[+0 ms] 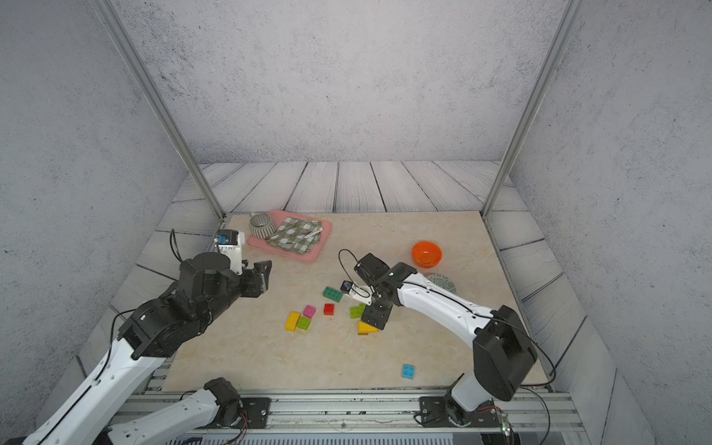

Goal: Assemble the letter s with lego
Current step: Pick up the lego brick from the center of the board.

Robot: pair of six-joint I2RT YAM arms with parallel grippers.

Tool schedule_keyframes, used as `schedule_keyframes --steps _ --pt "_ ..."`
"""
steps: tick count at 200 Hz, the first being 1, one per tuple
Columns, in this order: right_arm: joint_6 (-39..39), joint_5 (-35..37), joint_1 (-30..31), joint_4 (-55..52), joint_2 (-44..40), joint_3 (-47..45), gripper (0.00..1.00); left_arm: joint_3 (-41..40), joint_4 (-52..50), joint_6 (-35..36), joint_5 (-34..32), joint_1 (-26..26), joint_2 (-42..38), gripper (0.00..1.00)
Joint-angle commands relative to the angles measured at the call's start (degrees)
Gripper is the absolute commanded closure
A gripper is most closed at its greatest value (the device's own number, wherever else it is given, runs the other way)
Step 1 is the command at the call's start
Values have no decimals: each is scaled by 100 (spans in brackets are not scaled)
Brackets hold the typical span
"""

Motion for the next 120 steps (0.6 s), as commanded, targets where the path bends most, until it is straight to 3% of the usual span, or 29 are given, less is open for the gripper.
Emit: schedule_keyframes --steps 1,25,51,71,120 --pt "2012 418 -25 -775 -333 152 17 89 40 -12 -11 44 14 33" --pt "4786 1077 -22 -1193 -772 -118 26 30 135 -42 43 46 81 33" --pt "6781 813 -13 -1003 -1556 -1144 30 -24 245 -98 123 46 174 33" --pt "7632 686 -15 -884 -2061 -1937 33 -10 271 -114 193 43 233 33" --pt "8367 212 -14 -709 -2295 -2883 33 -11 290 -118 212 38 290 33"
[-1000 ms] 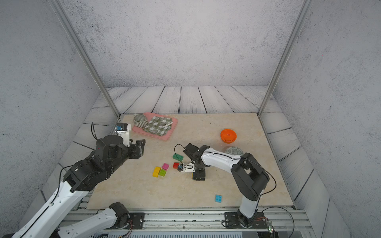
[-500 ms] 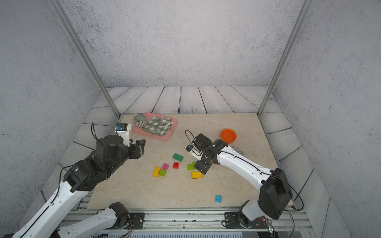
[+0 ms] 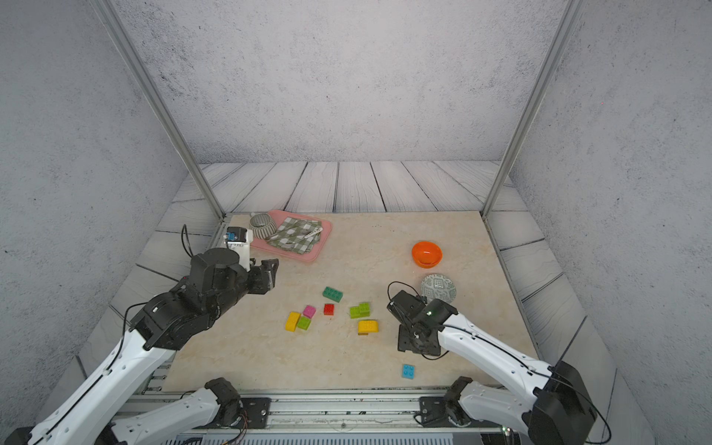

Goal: Assemble the letter s with lego
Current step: Pick up the lego brick from the center of the board, then place the lego brick at the center of the board.

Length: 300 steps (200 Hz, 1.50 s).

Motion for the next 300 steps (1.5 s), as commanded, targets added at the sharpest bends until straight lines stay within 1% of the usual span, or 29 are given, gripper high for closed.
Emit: schedule_keyframes --steps 1,40,88,117,163,182,197,211,228,251,275,300 --pt "878 -291 10 127 -41 -305 34 -8 107 -56 38 38 26 33" --pt "1098 -687 59 513 62 -720 35 -6 120 -62 73 38 58 33" --pt "1048 -886 313 783 331 -741 35 -19 172 -73 88 45 84 33" --pt "1189 -985 551 1004 593 -856 35 -29 164 -97 97 38 77 33" --pt "1274 -967 661 1080 679 -932 49 -38 130 -77 75 43 31 33" --pt "1205 -882 657 985 693 -829 61 -48 133 -84 73 39 18 33" --pt "1027 -760 660 785 784 -497 70 -59 137 -88 66 38 2 33" --pt "745 -649 657 489 1010 88 74 -50 137 -82 56 38 -9 33" --pt "337 -619 687 162 1561 997 75 -50 144 -83 46 38 -13 33" --pt "17 -711 930 -25 2473 2181 74 -40 131 -88 33 38 -18 33" --pt "-9 -852 1203 97 3253 2946 74 -9 79 -86 -19 38 -56 33" --pt "-10 -936 1302 217 3835 3528 74 28 -11 -23 -98 38 -111 33"
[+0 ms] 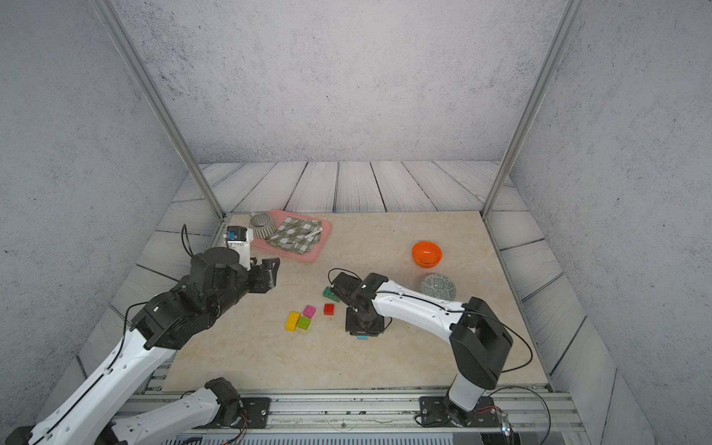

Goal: Assemble the letter s with lego
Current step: Place the lego brick at the center of the board.

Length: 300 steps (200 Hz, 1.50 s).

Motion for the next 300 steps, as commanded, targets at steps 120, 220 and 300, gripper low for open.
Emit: schedule_keyframes --steps 120,220,300 --pt "-419 170 116 -63 2095 1381 62 -6 -116 114 -187 40 -126 33" --pt "-1480 479 -471 -588 -977 882 32 809 -510 1096 936 38 623 36" --pt "-3396 1701 -2330 -802 -4117 -50 34 3215 -3010 3904 2919 -1216 4617 45"
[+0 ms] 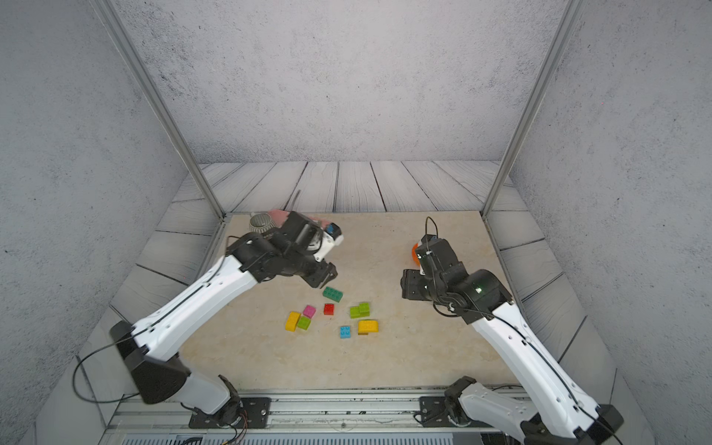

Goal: Assemble the letter s with lego
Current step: Place the lego brick at the center of the board, then pick up the lego brick from the center of the board.

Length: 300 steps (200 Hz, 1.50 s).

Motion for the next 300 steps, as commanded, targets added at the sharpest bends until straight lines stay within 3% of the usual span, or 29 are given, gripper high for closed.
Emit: schedule_keyframes --steps 1,29,94,162,220,300 --pt "-750 687 -104 -203 -279 -157 34 393 -1210 1261 496 -363 618 45" --pt "-1052 1013 -222 -96 -771 -450 34 412 -1292 2084 906 -589 1210 52" --pt "-1335 1074 -419 -111 -1128 -909 34 425 -887 2538 714 -1093 2123 54" --pt "-1367 920 -511 -111 -1169 -1035 33 229 -105 2545 -44 -1409 2445 51" --pt "-1403 889 -543 -102 -1093 -1041 33 371 27 2525 -648 -1410 2906 37" --pt "-1402 865 -561 -102 -1066 -1036 33 531 28 2533 -743 -1367 3159 37"
